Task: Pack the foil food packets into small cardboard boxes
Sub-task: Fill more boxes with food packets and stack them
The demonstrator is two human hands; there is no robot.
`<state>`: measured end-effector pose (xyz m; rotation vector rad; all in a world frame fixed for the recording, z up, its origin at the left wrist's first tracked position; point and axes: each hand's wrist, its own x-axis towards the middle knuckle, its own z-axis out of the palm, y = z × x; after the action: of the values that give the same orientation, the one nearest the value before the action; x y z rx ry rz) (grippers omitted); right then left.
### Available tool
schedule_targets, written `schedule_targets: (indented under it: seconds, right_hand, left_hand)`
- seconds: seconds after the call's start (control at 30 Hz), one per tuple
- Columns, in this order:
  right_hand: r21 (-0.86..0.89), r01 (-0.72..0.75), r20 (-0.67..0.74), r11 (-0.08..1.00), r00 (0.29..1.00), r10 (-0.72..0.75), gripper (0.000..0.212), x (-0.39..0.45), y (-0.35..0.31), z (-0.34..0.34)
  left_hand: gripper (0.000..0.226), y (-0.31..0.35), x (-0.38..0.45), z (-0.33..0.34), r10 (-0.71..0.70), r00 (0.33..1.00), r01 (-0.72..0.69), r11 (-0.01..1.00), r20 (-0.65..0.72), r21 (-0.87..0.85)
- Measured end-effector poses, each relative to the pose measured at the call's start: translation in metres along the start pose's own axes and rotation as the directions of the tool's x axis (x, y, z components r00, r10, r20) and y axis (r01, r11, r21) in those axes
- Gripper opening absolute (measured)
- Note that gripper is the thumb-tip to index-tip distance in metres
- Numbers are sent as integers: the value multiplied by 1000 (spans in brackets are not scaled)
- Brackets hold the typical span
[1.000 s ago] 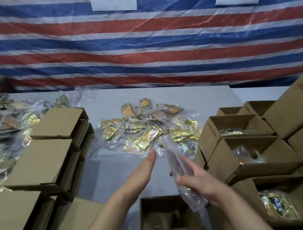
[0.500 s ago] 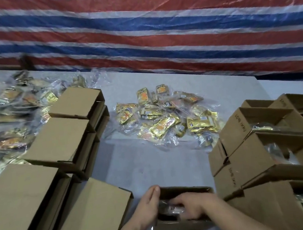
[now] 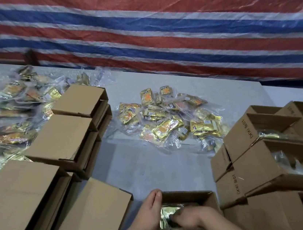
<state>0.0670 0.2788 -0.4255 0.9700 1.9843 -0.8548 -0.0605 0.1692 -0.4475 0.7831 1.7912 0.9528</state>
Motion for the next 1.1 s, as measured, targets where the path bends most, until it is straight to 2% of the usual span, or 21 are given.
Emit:
schedule_targets:
  seconds: [0.13,0.2,0.27,0.3,0.37,0.43,0.47,0.53,0.63,0.8,0.9,0.93,1.0,1.1]
  right_hand:
    - [24,11,-17,1000,1000,-10,60,-6,-6,-4]
    - [60,38,-32,997,999,-36,50,-16,-7,-12]
    - [141,120,-172,983,981,-95,36,-29,-4,-21]
    - [206,163,-317,965,944,-92,38,-35,0,-27]
    - [233,214,-594,948,804,-36,36,-41,13,-35]
    - [125,180,-733,976,679,-31,21,-44,27,-42]
    - [63,118,-756,991,654,-30,26,-43,31,-43]
    - [9,-22,-754,1000,657,21,42,-34,38,-39]
    - [75,-151,-746,986,648,155,48,-17,41,-28]
    - [145,-134,-786,980,586,197,38,0,45,-19]
    - [145,-86,-858,986,486,168,27,0,44,-24]
    - [158,-85,-853,984,490,179,24,1,46,-22]
    - [179,-94,-869,979,452,202,18,4,50,-17]
    - [143,-122,-905,982,386,179,19,6,51,-13]
  left_hand:
    - [24,3,1,-1,-9,1000,8,999,19,37]
    - [24,7,3,-4,-25,999,24,998,25,58]
    - [30,13,8,-9,-32,999,30,995,24,96]
    - [34,17,14,-12,-24,1000,22,994,17,108]
    - [35,26,32,-19,19,1000,-18,991,-10,135]
    - [31,39,61,-24,80,996,-67,973,-49,219]
    - [34,46,78,-27,98,993,-76,957,-65,279]
    - [43,61,115,-31,110,992,-72,908,-69,412]
    - [50,83,171,-30,151,988,-108,791,-21,603]
    - [51,114,242,-10,168,986,-124,624,22,772]
    - [56,117,278,3,159,987,-116,541,34,833]
    - [58,114,288,7,163,986,-117,521,36,845]
    - [66,107,308,12,182,983,-110,524,16,844]
    - [83,99,332,15,208,976,-52,529,-70,847]
